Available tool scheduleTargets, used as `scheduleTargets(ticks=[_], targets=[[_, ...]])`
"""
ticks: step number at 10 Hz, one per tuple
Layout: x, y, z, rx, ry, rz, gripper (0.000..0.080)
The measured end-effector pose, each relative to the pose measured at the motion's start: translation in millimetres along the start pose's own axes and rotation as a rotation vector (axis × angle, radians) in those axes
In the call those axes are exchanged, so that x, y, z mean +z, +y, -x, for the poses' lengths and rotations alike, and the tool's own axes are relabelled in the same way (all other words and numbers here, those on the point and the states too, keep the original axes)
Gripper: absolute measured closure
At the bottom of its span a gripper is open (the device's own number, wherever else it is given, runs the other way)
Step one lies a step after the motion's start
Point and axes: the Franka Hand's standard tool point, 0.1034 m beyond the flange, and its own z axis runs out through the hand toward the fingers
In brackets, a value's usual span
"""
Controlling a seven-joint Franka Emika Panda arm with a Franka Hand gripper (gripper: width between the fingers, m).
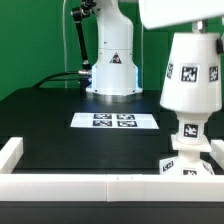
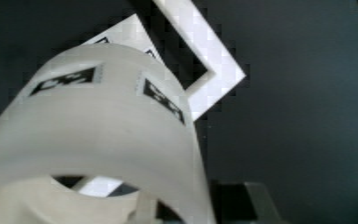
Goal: Assemble lamp
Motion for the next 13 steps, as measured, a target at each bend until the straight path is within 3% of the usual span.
scheduleTargets(ticks=[4,8,9,10,12,13], targets=[[22.7,6.6,10.8,-0.002,-0.017,0.025,0.0755],[24.0,20.1,7.3,-0.032,-0.049,0.044,0.0746],[23.9,20.2,7.1,-0.032,-0.049,0.044,0.0528],[23.7,20.8,6.8,-0.04,-0.051,0.044,0.0528],[21.4,25.7,7.1,-0.047,-0.078,0.054,0.0215],[19.0,28.1,8.0,-0.045,-0.103,0.064,0.0215]])
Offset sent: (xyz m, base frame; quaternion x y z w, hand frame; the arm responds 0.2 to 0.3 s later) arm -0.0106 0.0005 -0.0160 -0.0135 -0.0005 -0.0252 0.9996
